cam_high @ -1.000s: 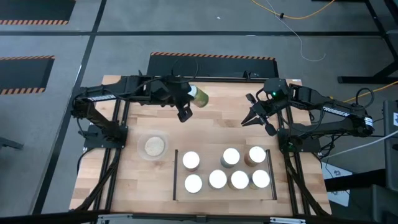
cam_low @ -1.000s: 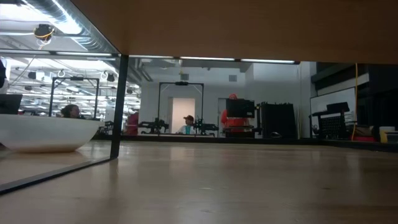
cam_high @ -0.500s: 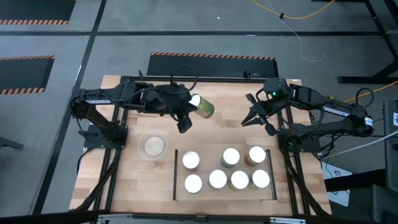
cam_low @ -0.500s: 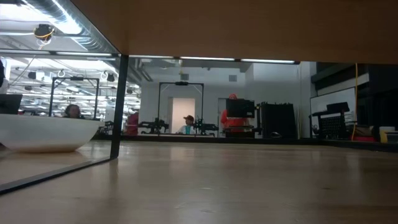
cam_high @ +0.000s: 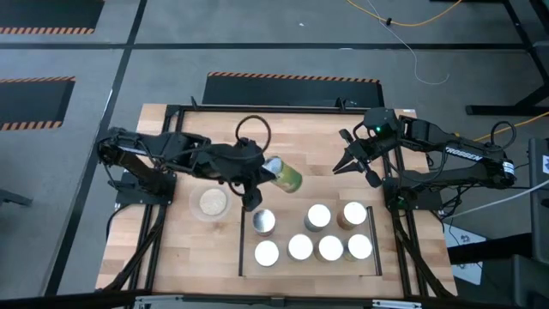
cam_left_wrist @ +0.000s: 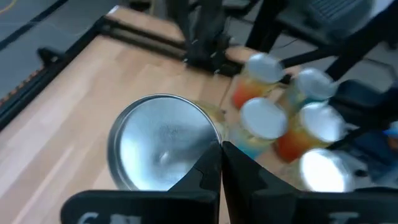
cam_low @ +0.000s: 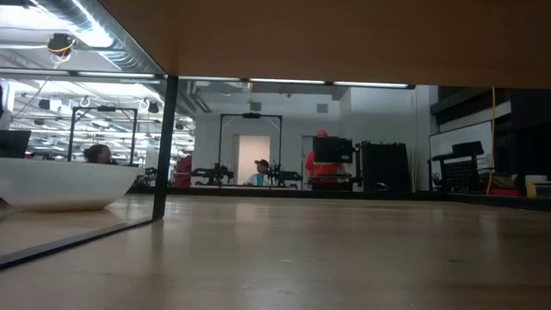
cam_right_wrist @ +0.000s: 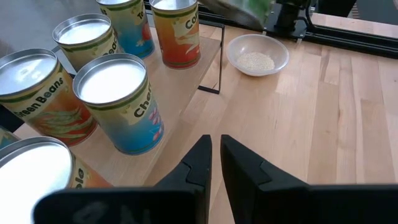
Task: Pick and place cans onto a shelf
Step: Put the canned oranges on the shelf
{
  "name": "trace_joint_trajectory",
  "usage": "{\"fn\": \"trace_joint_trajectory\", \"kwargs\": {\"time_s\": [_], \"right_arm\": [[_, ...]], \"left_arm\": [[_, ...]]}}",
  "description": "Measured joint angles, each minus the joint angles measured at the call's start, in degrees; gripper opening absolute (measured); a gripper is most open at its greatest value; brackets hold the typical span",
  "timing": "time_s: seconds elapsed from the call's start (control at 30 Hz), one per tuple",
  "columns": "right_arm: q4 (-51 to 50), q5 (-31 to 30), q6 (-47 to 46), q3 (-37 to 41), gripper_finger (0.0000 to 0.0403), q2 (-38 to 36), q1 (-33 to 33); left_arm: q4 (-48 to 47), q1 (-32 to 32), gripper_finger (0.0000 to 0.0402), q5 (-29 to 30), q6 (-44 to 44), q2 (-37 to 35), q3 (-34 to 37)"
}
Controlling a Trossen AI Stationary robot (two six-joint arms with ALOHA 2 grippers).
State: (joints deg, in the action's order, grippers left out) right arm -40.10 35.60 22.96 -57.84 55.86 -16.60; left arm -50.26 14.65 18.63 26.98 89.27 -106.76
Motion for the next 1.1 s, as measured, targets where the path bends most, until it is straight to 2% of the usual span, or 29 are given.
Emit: {"fn": "trace_joint_trajectory", "kwargs": {"time_s": [0.43, 0.73, 1.1], "right_arm": [[0.34, 0.01, -0.16, 0.0, 0.004, 0.02, 0.0], [5.77, 0.1, -0.38, 0.02, 0.004, 0.02, 0.49], [14.89, 0.54, -1.4, 0.02, 0.004, 3.3, 6.63]], "left_arm": [[4.16, 4.32, 0.0, -1.17, 4.38, 3.59, -0.19], [4.14, 5.39, 0.0, -4.31, 5.7, 6.65, -0.13], [3.59, 5.82, 0.0, -6.26, 5.94, 8.45, -0.02]]}}
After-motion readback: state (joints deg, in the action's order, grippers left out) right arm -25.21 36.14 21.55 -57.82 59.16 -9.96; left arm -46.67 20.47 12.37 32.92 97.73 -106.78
